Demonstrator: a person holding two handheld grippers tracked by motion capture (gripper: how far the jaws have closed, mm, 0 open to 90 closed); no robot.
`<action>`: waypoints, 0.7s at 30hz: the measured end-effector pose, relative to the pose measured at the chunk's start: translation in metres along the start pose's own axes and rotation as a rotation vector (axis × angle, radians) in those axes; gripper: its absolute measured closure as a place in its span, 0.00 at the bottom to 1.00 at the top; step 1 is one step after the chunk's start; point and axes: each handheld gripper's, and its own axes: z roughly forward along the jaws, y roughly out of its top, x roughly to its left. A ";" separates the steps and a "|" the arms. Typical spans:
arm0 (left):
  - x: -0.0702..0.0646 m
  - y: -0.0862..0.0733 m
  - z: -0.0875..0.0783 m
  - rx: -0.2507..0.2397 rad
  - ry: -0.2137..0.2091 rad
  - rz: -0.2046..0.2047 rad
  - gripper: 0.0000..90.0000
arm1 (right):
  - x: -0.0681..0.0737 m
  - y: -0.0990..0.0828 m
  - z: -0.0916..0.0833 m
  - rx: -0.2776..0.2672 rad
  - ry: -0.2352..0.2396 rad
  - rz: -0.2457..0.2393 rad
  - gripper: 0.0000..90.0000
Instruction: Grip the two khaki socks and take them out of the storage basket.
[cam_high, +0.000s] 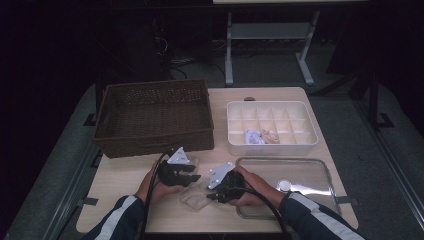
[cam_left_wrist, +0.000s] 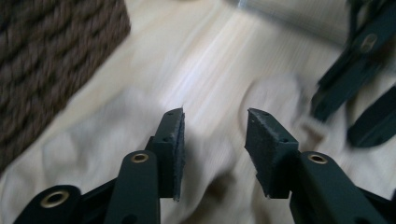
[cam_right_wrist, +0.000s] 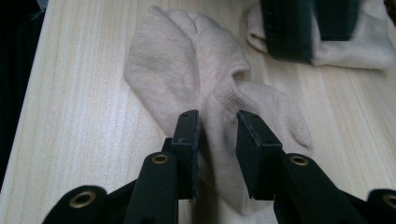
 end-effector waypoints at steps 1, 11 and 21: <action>0.000 0.004 0.001 -0.007 -0.007 0.001 0.61 | 0.000 0.000 0.000 -0.002 0.003 0.005 0.76; -0.011 0.006 0.028 0.075 -0.024 0.022 0.65 | 0.000 -0.001 -0.001 0.001 0.003 0.006 0.75; -0.012 -0.005 0.011 0.120 0.049 0.061 0.71 | -0.005 -0.003 -0.005 0.025 -0.055 0.018 0.72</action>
